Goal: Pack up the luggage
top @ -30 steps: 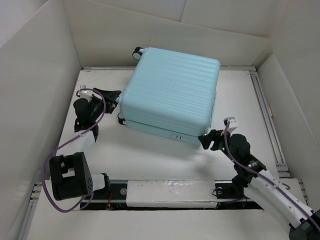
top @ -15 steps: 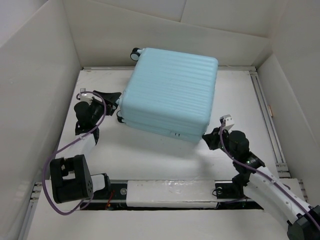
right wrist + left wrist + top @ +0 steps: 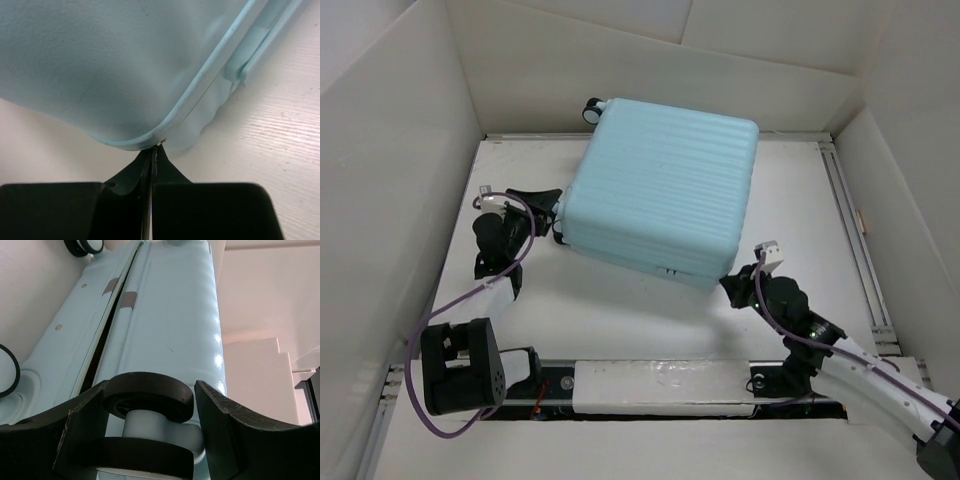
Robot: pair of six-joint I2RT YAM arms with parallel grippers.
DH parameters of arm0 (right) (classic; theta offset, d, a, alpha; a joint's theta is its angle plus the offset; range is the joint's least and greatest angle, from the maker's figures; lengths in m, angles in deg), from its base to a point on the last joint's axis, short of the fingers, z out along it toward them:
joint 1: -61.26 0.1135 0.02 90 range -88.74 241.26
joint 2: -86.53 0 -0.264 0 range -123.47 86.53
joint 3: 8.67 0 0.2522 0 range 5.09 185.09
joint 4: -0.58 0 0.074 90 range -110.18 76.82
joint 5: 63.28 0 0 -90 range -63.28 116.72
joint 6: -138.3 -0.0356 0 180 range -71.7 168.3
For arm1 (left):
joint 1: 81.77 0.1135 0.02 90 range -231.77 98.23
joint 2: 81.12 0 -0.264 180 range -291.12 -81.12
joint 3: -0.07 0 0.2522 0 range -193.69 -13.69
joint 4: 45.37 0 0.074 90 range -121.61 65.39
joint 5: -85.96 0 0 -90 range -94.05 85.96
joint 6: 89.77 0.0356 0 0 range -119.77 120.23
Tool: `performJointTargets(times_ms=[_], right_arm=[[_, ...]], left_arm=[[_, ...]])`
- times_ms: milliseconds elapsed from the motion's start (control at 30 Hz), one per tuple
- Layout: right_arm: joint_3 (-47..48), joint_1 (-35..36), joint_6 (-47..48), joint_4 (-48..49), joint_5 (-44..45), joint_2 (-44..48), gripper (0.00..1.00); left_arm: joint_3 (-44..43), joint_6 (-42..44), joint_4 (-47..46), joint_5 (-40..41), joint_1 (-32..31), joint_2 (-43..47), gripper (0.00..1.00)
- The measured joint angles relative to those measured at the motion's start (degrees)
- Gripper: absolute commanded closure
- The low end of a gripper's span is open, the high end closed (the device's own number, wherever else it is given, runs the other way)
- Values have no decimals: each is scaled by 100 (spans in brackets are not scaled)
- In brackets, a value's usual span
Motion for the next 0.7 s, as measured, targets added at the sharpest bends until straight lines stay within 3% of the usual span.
performJointTargets(times_ms=[233, 700], right_arm=[[-63, 575, -282, -247, 299, 374, 100], [-487, 800, -850, 1982, 17, -793, 100]], left_arm=[[-79, -39, -4, 234, -42, -24, 100], [-275, -435, -391, 2059, -822, -107, 100]])
